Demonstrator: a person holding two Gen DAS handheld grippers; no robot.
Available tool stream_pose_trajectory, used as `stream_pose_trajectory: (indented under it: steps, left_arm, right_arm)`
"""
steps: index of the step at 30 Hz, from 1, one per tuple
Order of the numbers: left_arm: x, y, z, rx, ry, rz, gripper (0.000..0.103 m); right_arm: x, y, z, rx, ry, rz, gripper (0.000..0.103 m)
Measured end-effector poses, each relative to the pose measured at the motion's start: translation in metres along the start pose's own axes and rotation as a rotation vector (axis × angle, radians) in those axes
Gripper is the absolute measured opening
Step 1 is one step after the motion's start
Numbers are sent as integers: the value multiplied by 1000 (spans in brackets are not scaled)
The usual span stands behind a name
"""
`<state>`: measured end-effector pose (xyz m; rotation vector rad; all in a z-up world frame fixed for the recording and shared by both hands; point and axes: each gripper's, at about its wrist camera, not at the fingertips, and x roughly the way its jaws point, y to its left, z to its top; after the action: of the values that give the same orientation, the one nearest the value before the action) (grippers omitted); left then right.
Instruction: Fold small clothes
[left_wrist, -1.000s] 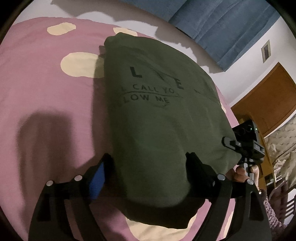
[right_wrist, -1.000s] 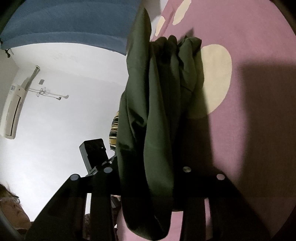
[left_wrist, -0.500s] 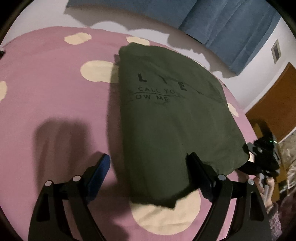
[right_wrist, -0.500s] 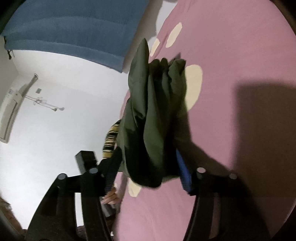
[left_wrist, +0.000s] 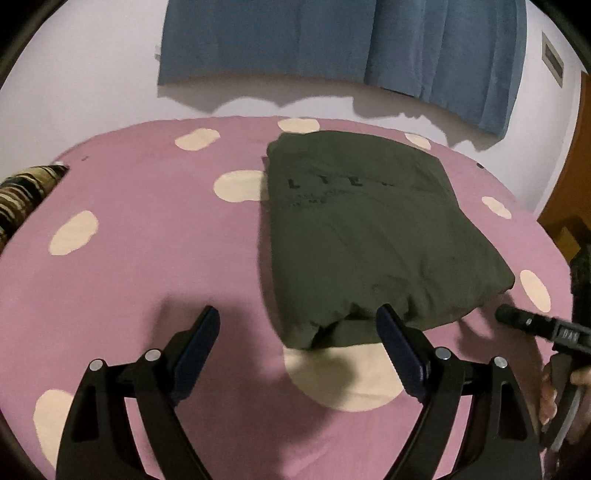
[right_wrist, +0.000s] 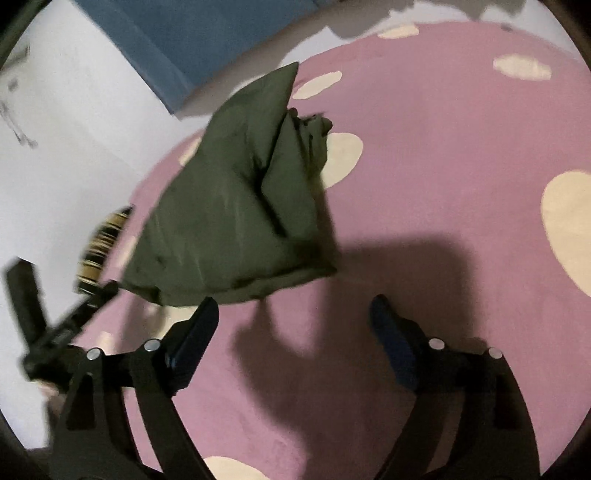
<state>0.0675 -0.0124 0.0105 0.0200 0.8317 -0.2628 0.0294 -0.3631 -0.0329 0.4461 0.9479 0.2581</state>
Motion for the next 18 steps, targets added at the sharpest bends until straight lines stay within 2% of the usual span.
stream_pose_trajectory:
  steps: [11,18]
  left_arm:
    - [-23,-8,-12,-5,-48,75,85]
    - [-28,-17,-16,10,-65,101,86]
  right_arm:
    - [4,42,-25,-138,-23,-206,91]
    - [2,52,-32,-160,-40,-239,92]
